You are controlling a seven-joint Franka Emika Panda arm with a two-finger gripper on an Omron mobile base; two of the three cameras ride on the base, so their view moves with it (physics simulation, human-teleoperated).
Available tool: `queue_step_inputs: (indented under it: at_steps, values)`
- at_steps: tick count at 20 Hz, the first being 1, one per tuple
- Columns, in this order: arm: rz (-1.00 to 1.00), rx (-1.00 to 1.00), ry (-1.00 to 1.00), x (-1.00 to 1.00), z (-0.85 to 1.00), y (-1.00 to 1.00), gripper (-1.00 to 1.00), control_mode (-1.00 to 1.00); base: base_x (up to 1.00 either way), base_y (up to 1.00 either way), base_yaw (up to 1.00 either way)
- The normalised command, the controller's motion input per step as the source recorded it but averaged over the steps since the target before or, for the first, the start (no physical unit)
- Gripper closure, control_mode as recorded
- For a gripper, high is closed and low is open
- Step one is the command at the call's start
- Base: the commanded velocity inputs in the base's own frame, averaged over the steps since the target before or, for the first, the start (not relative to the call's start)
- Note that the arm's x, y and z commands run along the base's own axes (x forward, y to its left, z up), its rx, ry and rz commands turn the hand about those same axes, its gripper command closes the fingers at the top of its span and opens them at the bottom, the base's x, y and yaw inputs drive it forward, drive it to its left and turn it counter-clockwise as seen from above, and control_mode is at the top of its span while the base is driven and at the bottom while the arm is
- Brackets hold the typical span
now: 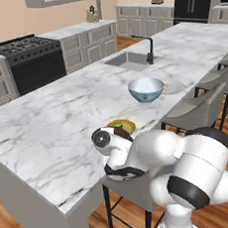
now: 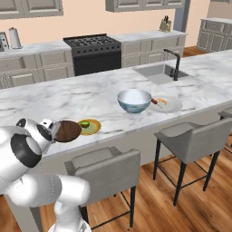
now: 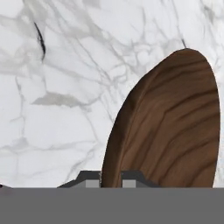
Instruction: Take the smaller bowl and place it next to the appetizer plate on the dining counter , and place the larger bowl next to the plate with cooked food.
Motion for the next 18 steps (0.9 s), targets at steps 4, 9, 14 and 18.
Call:
queue_step_inputs:
  at_steps: [4,9,14,18]
  values:
    - [0.00,0.00,0.00,0.47,-0.27,0.21,1.00,-1.00,0.00,0.00,0.00]
    - [0.00,-0.01,-0.02,0.33,-0.38,0.12,1.00,-1.00,0.00,0.00,0.00]
    - [0.00,-0.07,-0.12,0.00,-0.29,0.55,-1.00,-1.00,0.00,0.00,0.00]
    - [0.00,-0.02,-0.30,-0.27,-0.14,0.11,-1.00,-1.00,0.00,0.00,0.00]
